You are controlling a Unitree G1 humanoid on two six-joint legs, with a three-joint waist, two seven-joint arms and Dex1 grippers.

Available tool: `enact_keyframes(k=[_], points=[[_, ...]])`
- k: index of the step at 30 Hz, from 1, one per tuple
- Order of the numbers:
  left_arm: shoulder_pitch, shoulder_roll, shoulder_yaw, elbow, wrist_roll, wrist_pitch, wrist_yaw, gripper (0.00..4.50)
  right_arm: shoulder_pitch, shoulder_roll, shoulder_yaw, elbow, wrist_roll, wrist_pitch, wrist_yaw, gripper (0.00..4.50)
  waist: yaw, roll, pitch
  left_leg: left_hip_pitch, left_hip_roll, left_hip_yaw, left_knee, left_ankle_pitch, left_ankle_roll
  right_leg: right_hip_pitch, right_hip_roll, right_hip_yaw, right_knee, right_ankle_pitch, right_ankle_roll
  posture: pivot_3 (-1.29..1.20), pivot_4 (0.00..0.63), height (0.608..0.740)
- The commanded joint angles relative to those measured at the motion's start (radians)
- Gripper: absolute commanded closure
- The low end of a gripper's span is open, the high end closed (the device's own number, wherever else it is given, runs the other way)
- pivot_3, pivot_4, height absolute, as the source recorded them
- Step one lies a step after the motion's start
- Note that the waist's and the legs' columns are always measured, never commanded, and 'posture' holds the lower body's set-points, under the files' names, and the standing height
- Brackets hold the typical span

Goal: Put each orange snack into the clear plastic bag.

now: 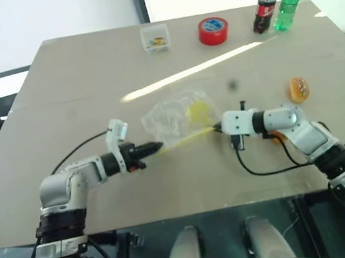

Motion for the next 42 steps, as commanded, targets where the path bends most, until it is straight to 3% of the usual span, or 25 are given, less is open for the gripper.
enact_keyframes(k=[1,2,5,11,19,35,38,40,42], points=[[-0.07,-0.025,0.028,-0.014,0.094,-0.183,0.117,3.19,-0.071,0.017,-0.044,0.012,-0.029,0.023,-0.066,4.5,0.001,0.0,0.0,0.0,0.0,0.0,0.0,0.0,0.0,0.0,0.0,0.0,0.0,0.0,0.0,0.0,0.15,0.74],[-0.082,-0.031,0.011,-0.049,0.143,-0.269,0.143,2.8,-0.086,0.02,-0.045,0.025,-0.041,0.027,-0.079,4.5,0.002,-0.001,0.0,0.0,0.0,0.0,0.0,0.0,0.0,0.0,0.0,0.0,0.0,0.0,0.0,0.0,0.15,0.74],[-0.083,-0.053,-0.023,-0.154,0.209,-0.415,0.173,2.8,-0.113,0.027,-0.044,0.055,-0.057,0.018,-0.101,4.5,0.002,-0.001,0.0,0.0,-0.001,-0.001,0.0,0.001,-0.001,0.0,0.0,0.0,0.0,0.0,0.0,0.0,0.15,0.74],[0.04,0.02,-0.153,-0.334,0.4,-0.646,0.146,2.8,-0.139,0.03,-0.042,0.097,-0.073,-0.02,-0.122,4.5,-0.002,-0.001,0.0,-0.001,-0.001,0.002,-0.004,0.002,-0.004,-0.002,-0.001,0.002,-0.003,0.0,0.0,0.0,0.15,0.74],[0.081,0.096,-0.247,-0.225,0.682,-0.846,0.241,2.8,-0.144,0.052,-0.035,0.114,-0.079,-0.025,-0.125,4.5,-0.003,0.0,0.001,-0.001,-0.001,0.006,-0.006,0.0,-0.001,-0.006,0.0,0.003,0.001,0.0,0.0,0.0,0.15,0.74],[-0.016,0.061,-0.268,-0.031,0.701,-0.944,0.192,2.8,-0.126,0.061,-0.042,0.074,-0.078,0.001,-0.109,4.5,-0.004,0.0,0.001,-0.001,-0.001,0.007,-0.002,0.001,-0.001,-0.006,0.001,0.003,0.008,0.0,0.0,0.0,0.15,0.74],[-0.024,0.056,-0.268,-0.015,0.694,-0.94,0.176,3.46,-0.117,0.062,-0.041,0.053,-0.075,0.032,-0.102,4.5,-0.012,0.0,0.001,-0.001,-0.001,0.007,-0.002,0.001,-0.001,-0.006,0.001,0.003,0.008,0.0,0.0,0.0,0.15,0.74],[-0.04,0.057,-0.276,0.014,0.714,-0.948,0.179,4.36,-0.11,0.062,-0.042,0.039,-0.072,0.05,-0.098,4.5,-0.015,0.0,0.001,-0.001,-0.001,0.006,-0.002,0.001,-0.001,-0.006,0.001,0.003,0.008,0.0,0.0,0.0,0.15,0.74],[-0.052,0.056,-0.281,0.037,0.728,-0.961,0.184,4.46,-0.104,0.061,-0.044,0.028,-0.068,0.056,-0.097,4.5,-0.017,0.0,0.001,-0.001,-0.001,0.006,-0.001,0.001,-0.001,-0.006,0.001,0.003,0.008,0.0,0.0,0.0,0.15,0.74]])
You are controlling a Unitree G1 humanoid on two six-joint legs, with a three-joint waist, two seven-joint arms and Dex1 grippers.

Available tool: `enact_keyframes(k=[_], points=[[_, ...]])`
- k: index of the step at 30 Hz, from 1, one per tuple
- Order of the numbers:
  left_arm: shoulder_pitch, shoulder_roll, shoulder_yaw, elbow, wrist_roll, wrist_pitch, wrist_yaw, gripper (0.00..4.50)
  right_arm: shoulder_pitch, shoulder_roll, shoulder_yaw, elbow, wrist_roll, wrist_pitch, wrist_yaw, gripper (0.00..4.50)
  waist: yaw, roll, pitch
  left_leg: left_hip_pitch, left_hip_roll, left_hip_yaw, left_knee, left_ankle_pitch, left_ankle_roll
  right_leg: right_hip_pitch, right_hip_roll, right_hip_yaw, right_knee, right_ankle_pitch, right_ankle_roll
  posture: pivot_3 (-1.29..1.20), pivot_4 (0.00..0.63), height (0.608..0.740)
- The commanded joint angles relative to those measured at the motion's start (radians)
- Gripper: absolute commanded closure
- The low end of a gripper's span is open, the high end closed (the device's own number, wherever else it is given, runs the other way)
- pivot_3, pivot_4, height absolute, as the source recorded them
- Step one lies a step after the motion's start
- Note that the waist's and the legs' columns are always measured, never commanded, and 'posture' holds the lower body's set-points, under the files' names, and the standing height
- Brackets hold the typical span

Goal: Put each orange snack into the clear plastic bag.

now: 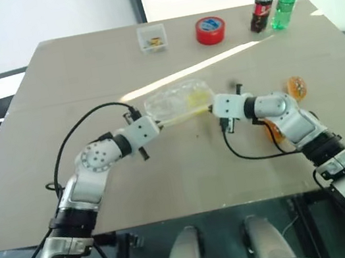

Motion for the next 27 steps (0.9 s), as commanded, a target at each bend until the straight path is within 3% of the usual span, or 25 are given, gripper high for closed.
enact_keyframes(k=[1,14,18,20,21,26,27], points=[[-0.035,0.002,0.0,0.023,0.018,-0.034,0.007,4.46,0.008,-0.003,-0.033,-0.063,0.021,0.012,0.003,4.5,-0.003,0.0,0.0,0.0,0.0,0.0,0.0,0.0,0.0,0.0,0.0,0.0,0.0,0.0,0.0,0.0,0.15,0.74],[-0.036,-0.022,-0.001,0.061,0.041,-0.048,0.015,4.46,0.074,-0.037,-0.097,-0.223,0.113,0.1,0.058,4.5,-0.006,0.0,0.0,0.0,0.0,0.0,0.0,0.0,0.0,0.0,0.0,0.0,0.001,0.0,0.0,0.0,0.15,0.74],[-0.037,-0.03,-0.002,0.065,0.042,-0.047,0.018,4.5,0.094,-0.039,-0.093,-0.256,0.122,0.129,0.063,3.45,-0.006,0.0,0.0,0.0,0.0,0.0,0.001,0.0,0.0,0.0,0.0,0.0,0.001,0.0,0.0,0.0,0.15,0.74],[-0.038,-0.031,-0.001,0.067,0.042,-0.047,0.019,4.5,0.089,-0.045,-0.085,-0.257,0.112,0.144,0.065,2.39,-0.006,0.0,0.0,0.0,0.0,0.0,0.001,0.0,0.0,0.0,0.0,0.0,0.001,0.0,0.0,0.0,0.15,0.74],[-0.038,-0.031,-0.001,0.067,0.042,-0.047,0.019,4.5,0.088,-0.05,-0.083,-0.259,0.113,0.148,0.071,2.14,-0.006,0.0,0.0,0.0,0.0,0.0,0.001,0.0,0.0,0.0,0.0,0.0,0.002,0.0,0.0,0.0,0.15,0.74],[-0.037,-0.035,-0.001,0.062,0.04,-0.044,0.02,4.5,0.075,-0.003,-0.119,-0.307,0.188,0.198,0.066,2.14,-0.006,0.0,0.0,0.0,0.0,0.0,0.001,0.0,0.0,0.0,0.0,0.0,0.002,0.0,0.0,0.0,0.15,0.74],[-0.038,-0.039,-0.001,0.058,0.039,-0.042,0.021,4.5,0.074,0.015,-0.123,-0.323,0.209,0.213,0.066,2.4,-0.008,0.0,0.0,0.0,0.0,-0.001,0.001,0.0,0.0,0.0,0.0,0.0,0.002,0.0,0.0,0.0,0.15,0.74]])
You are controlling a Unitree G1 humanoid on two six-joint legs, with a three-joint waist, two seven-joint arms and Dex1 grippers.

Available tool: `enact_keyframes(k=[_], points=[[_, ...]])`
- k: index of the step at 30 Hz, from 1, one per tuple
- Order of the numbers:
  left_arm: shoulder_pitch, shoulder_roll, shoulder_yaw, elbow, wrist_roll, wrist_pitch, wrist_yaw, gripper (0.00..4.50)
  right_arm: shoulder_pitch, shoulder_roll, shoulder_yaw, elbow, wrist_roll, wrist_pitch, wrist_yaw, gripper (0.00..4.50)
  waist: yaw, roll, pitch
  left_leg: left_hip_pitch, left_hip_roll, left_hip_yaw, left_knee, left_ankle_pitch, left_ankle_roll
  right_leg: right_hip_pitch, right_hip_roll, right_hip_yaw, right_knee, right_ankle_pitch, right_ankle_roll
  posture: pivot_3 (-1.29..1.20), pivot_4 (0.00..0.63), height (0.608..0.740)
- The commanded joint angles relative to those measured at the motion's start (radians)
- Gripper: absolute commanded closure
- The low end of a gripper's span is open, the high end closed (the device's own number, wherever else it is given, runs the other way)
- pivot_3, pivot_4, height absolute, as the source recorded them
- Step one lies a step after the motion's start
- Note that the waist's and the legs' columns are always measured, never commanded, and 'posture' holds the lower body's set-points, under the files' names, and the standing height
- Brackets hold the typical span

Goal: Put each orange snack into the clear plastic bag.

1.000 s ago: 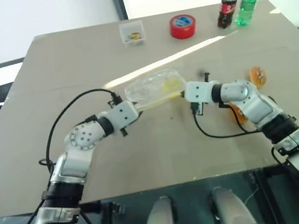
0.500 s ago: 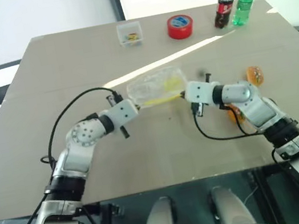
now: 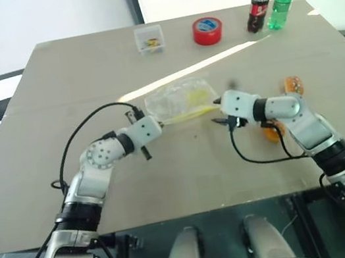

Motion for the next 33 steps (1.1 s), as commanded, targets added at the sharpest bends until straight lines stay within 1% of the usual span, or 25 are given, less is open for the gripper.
enact_keyframes(k=[1,2,4,5,6,13,22,29,33], points=[[-0.011,-0.011,0.007,-0.027,-0.005,0.0,0.011,4.5,-0.022,0.059,-0.04,-0.106,0.087,0.042,0.001,2.7,-0.002,0.0,0.0,0.0,0.0,-0.001,0.0,0.0,0.0,0.0,0.0,0.0,0.0,0.0,0.0,0.0,0.15,0.74],[-0.013,-0.018,0.007,-0.036,-0.01,0.004,0.01,4.5,-0.019,0.07,-0.035,-0.114,0.091,0.047,0.001,2.94,-0.001,0.0,0.0,0.0,0.0,-0.001,0.0,0.0,0.0,0.0,0.0,0.0,0.001,0.0,0.0,0.0,0.15,0.74],[-0.02,-0.033,0.013,-0.057,-0.023,0.023,0.008,4.5,-0.014,0.086,-0.019,-0.116,0.086,0.046,-0.001,4.03,-0.001,0.0,0.0,0.0,0.0,-0.002,0.0,0.0,0.0,0.0,0.0,0.0,0.001,0.0,0.0,0.0,0.15,0.74],[-0.024,-0.038,0.015,-0.067,-0.026,0.033,0.006,4.5,-0.015,0.092,-0.012,-0.112,0.081,0.041,-0.005,4.29,0.001,0.0,0.0,0.0,0.0,-0.002,0.0,0.0,0.0,0.0,0.0,0.0,0.001,0.0,0.0,0.0,0.15,0.74],[-0.027,-0.041,0.015,-0.076,-0.025,0.041,0.005,4.5,-0.017,0.098,-0.004,-0.108,0.077,0.037,-0.007,4.44,0.002,0.0,0.0,0.0,0.0,-0.002,0.001,0.0,0.0,0.0,0.0,0.0,0.001,0.0,0.0,0.0,0.15,0.74],[-0.03,-0.051,0.017,-0.13,-0.037,0.073,0.0,4.5,-0.047,0.129,0.02,-0.038,0.047,0.004,-0.034,4.44,0.0,0.0,0.0,0.0,0.0,-0.002,0.001,0.0,0.0,0.0,0.0,0.0,0.001,0.0,0.0,0.0,0.15,0.74],[-0.022,-0.047,0.012,-0.143,-0.036,0.082,-0.013,4.5,-0.08,0.161,0.001,0.052,0.041,-0.011,-0.079,4.44,-0.001,0.0,0.0,0.0,0.0,-0.002,0.001,0.0,0.0,0.0,0.0,0.0,0.002,0.0,0.0,0.0,0.15,0.74],[-0.031,-0.05,0.014,-0.135,-0.035,0.074,-0.009,4.5,-0.085,0.162,-0.002,0.074,0.041,0.004,-0.084,4.44,-0.001,0.0,0.0,0.0,0.0,-0.002,0.001,0.0,0.0,0.0,0.0,0.0,0.002,0.0,0.0,0.0,0.15,0.74],[-0.031,-0.054,0.006,-0.141,-0.039,0.064,-0.018,4.5,-0.097,0.166,0.001,0.103,0.015,0.032,-0.119,4.44,-0.001,0.0,0.0,0.0,0.0,-0.002,0.001,0.0,0.0,0.0,0.0,0.0,0.002,0.0,0.0,0.0,0.15,0.74]])
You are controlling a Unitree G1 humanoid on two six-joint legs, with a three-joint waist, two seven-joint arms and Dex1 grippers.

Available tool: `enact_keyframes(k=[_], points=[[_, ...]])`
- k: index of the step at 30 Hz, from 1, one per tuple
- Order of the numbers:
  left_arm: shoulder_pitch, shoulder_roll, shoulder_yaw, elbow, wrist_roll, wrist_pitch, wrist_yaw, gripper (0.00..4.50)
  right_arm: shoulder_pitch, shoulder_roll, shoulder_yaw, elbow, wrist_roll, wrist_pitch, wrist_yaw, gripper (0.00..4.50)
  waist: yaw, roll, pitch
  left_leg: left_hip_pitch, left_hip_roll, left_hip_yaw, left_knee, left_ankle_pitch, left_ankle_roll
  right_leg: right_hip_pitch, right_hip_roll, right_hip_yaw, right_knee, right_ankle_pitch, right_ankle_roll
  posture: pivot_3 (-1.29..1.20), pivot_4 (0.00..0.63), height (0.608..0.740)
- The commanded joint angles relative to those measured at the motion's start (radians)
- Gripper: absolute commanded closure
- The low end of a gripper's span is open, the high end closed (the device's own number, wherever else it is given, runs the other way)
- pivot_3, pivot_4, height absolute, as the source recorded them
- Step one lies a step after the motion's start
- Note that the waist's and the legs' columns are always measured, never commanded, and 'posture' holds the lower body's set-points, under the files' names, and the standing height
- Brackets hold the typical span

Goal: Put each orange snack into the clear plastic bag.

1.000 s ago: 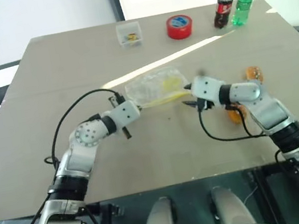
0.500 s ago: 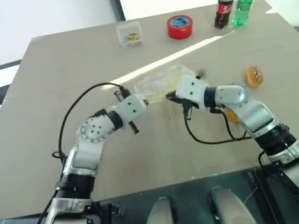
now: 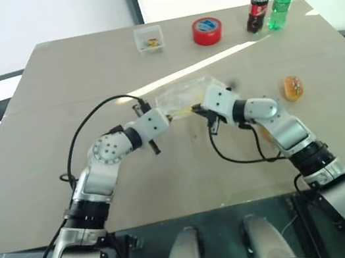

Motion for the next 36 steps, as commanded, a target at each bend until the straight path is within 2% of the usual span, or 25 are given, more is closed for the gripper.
enact_keyframes(k=[1,7,14,15,16,18,22,23,30,36], points=[[-0.013,-0.003,0.001,-0.037,-0.017,-0.024,-0.007,4.5,-0.035,0.01,-0.019,0.0,-0.015,0.019,-0.037,4.44,0.0,0.0,0.0,0.0,0.0,0.0,0.0,0.0,0.0,0.0,0.0,0.0,0.0,0.0,0.0,0.0,0.15,0.74],[-0.001,-0.018,-0.006,-0.054,-0.018,-0.015,-0.012,4.5,-0.06,0.024,-0.013,0.038,-0.065,0.052,-0.112,4.44,0.0,0.0,0.0,0.0,0.0,0.0,0.0,0.0,0.0,0.0,0.0,0.0,0.0,0.0,0.0,0.0,0.15,0.74],[-0.006,-0.037,-0.005,-0.059,0.003,0.02,0.02,4.5,-0.099,0.026,0.091,0.118,-0.297,-0.037,-0.311,4.44,0.0,0.0,0.0,0.0,0.0,0.0,0.0,0.0,0.0,-0.001,0.0,0.0,0.0,0.0,0.0,0.0,0.15,0.74],[-0.005,-0.039,-0.005,-0.062,0.005,0.026,0.024,4.5,-0.103,0.023,0.109,0.126,-0.326,-0.044,-0.322,3.91,-0.001,0.0,0.0,0.0,0.0,0.0,0.0,0.0,0.0,-0.001,0.0,0.0,0.0,0.0,0.0,0.0,0.15,0.74],[-0.004,-0.041,-0.007,-0.066,0.006,0.031,0.026,4.5,-0.106,0.018,0.126,0.134,-0.356,-0.051,-0.33,3.62,-0.001,0.0,0.0,0.0,0.0,0.0,0.0,0.0,0.0,-0.001,0.0,0.001,0.0,0.0,0.0,0.0,0.15,0.74],[0.0,-0.045,-0.012,-0.077,0.008,0.039,0.03,4.5,-0.117,0.001,0.167,0.157,-0.419,-0.084,-0.343,2.48,-0.001,0.0,0.0,0.0,0.0,0.001,0.0,0.0,0.0,-0.001,0.0,0.001,0.0,0.0,0.0,0.0,0.15,0.74],[0.001,-0.056,-0.015,-0.09,0.011,0.062,0.045,4.5,-0.142,-0.019,0.221,0.188,-0.52,-0.12,-0.38,0.74,-0.001,0.0,0.0,0.0,0.0,0.001,0.0,0.0,0.0,-0.001,0.0,0.001,0.0,0.0,0.0,0.0,0.15,0.74],[0.0,-0.059,-0.014,-0.091,0.012,0.067,0.049,4.5,-0.145,-0.021,0.227,0.194,-0.534,-0.121,-0.381,0.11,-0.001,0.0,0.0,0.0,0.0,0.001,0.0,0.0,0.0,-0.001,0.0,0.001,0.0,0.0,0.0,0.0,0.15,0.74],[0.003,-0.079,-0.016,-0.11,0.025,0.104,0.078,4.5,-0.13,-0.056,0.215,0.184,-0.577,-0.156,-0.373,0.11,-0.001,0.0,0.0,0.0,0.0,0.001,0.0,0.0,0.0,-0.001,0.0,0.001,0.0,0.0,0.0,0.0,0.15,0.74],[0.003,-0.084,-0.01,-0.114,0.043,0.145,0.117,4.5,0.0,-0.1,0.087,-0.121,-0.402,-0.054,-0.173,0.11,0.0,0.0,0.0,-0.001,0.0,0.0,-0.001,0.0,0.0,-0.001,0.0,0.001,0.0,0.0,0.0,0.0,0.15,0.74]])
